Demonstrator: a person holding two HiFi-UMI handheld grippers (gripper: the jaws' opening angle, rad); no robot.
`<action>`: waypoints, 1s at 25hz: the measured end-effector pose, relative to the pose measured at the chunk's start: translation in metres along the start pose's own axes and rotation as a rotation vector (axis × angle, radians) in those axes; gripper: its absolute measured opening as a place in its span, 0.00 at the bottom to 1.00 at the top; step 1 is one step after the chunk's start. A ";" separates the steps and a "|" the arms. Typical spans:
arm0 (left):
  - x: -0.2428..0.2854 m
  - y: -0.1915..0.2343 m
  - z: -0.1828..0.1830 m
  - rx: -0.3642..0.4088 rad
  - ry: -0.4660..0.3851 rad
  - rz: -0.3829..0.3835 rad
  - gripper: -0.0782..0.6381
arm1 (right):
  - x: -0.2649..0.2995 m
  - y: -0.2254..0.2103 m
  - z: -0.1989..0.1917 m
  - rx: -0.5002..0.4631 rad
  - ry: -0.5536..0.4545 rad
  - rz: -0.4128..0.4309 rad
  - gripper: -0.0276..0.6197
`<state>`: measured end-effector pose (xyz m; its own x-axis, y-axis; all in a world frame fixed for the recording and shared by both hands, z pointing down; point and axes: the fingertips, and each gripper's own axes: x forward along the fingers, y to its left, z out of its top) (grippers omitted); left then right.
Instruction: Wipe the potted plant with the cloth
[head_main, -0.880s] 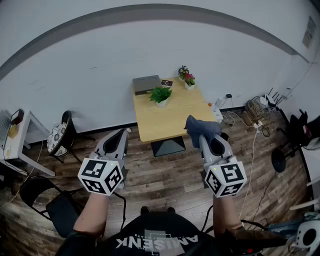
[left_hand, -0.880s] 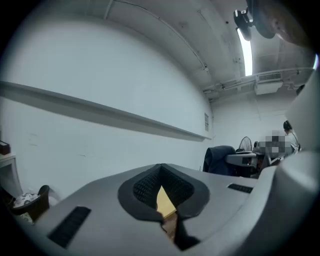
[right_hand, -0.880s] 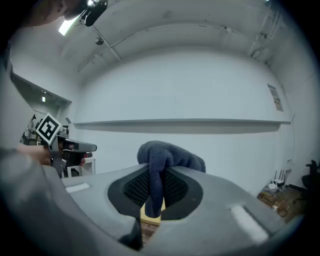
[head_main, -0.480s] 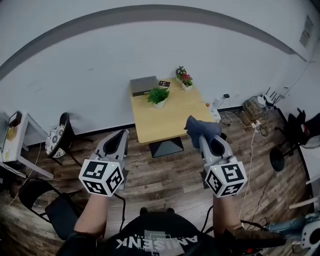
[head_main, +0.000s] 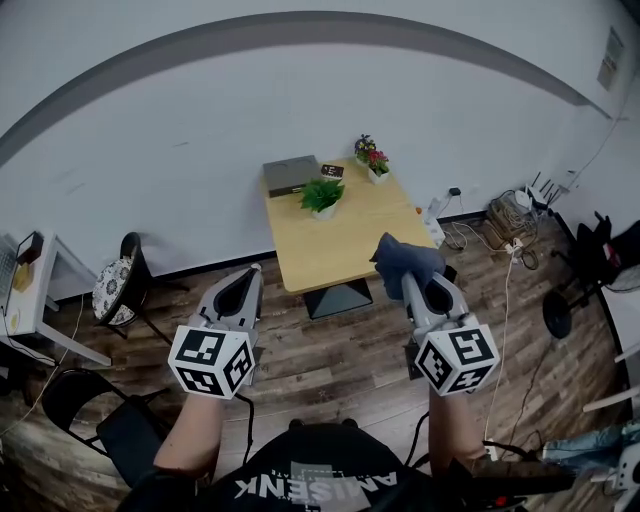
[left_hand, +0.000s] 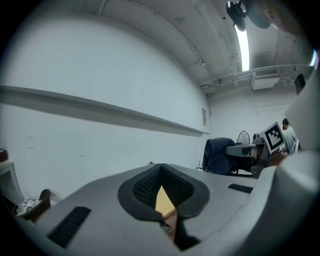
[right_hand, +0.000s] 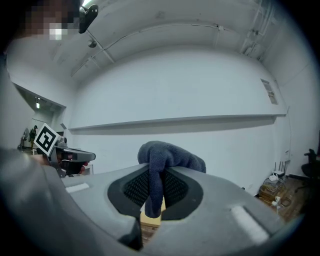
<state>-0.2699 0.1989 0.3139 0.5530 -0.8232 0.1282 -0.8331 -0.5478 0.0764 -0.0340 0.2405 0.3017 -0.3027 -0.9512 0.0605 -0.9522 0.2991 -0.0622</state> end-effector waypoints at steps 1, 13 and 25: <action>0.001 0.004 -0.001 -0.003 -0.002 -0.004 0.11 | 0.003 0.001 -0.001 0.002 -0.001 -0.007 0.09; 0.032 0.024 -0.015 0.010 0.004 -0.034 0.11 | 0.030 0.001 -0.017 0.024 -0.001 -0.012 0.09; 0.138 0.029 -0.004 -0.028 -0.003 0.056 0.11 | 0.119 -0.086 0.012 -0.002 -0.025 0.101 0.09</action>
<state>-0.2172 0.0700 0.3379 0.5052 -0.8531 0.1305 -0.8628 -0.4961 0.0966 0.0119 0.1009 0.3025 -0.3964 -0.9176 0.0295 -0.9168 0.3940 -0.0652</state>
